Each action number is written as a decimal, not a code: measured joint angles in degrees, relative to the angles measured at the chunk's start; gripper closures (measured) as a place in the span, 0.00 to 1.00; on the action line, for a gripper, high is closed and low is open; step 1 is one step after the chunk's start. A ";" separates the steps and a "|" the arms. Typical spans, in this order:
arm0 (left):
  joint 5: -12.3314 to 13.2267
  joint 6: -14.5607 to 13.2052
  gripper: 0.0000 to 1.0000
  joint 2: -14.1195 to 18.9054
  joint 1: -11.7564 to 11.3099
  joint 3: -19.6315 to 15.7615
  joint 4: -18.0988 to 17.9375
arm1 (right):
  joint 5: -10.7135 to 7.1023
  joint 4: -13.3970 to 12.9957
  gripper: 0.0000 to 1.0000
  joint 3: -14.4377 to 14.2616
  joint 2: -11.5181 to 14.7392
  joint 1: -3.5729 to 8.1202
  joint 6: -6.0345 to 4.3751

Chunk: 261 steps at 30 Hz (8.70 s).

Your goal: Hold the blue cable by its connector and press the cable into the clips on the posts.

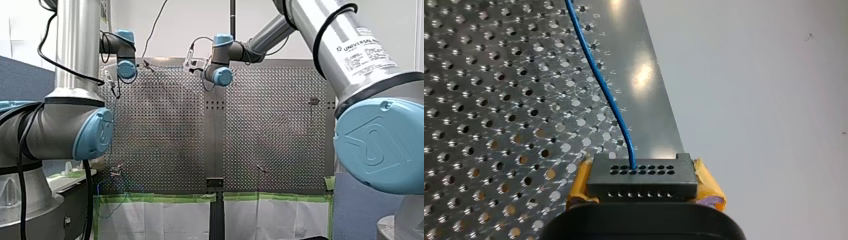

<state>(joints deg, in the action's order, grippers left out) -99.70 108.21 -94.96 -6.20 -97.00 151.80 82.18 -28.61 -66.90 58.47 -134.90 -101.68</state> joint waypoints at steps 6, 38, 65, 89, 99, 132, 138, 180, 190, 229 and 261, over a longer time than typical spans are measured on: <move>1.58 0.63 1.00 -0.99 -0.74 0.65 0.11 | -0.37 0.80 1.00 3.12 -1.33 0.78 -1.01; 3.51 6.16 0.39 -3.13 -1.02 2.56 3.99 | -2.11 6.31 1.00 10.89 -5.33 3.01 -1.31; 3.91 0.19 0.00 1.65 1.81 -2.00 16.00 | -2.45 7.64 1.00 10.89 -5.37 3.50 -0.82; 5.84 -3.48 0.00 14.77 2.31 -6.92 24.69 | -2.60 7.70 1.00 10.89 -5.40 3.55 -0.84; 4.82 -7.91 0.00 17.52 3.36 -6.53 28.90 | -2.63 7.84 1.00 10.90 -5.40 3.58 -0.90; 6.91 -17.87 0.00 15.52 5.62 -4.41 27.81 | -2.71 8.09 1.00 10.88 -5.40 3.30 -0.84; 6.64 -17.52 0.00 15.24 5.67 -4.40 27.81 | -2.71 8.09 1.00 10.88 -5.41 3.31 -0.84; 8.58 -18.41 0.00 9.49 9.70 1.54 25.59 | -2.76 8.37 1.00 10.90 -5.42 3.72 -0.91; 4.30 -18.55 0.00 5.54 11.16 5.79 25.99 | -2.80 8.42 1.00 10.88 -5.41 3.72 -0.90; 1.30 -17.96 0.61 1.51 12.27 7.30 20.67 | -2.97 8.46 1.00 10.89 -5.41 3.72 -0.90; -0.63 -18.12 1.00 1.51 13.26 7.10 20.59 | -2.98 8.65 1.00 10.86 -5.42 3.88 -0.82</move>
<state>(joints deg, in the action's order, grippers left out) -100.33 90.09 -93.44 7.07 -89.90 172.39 79.19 -19.96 -56.04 53.05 -131.02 -102.50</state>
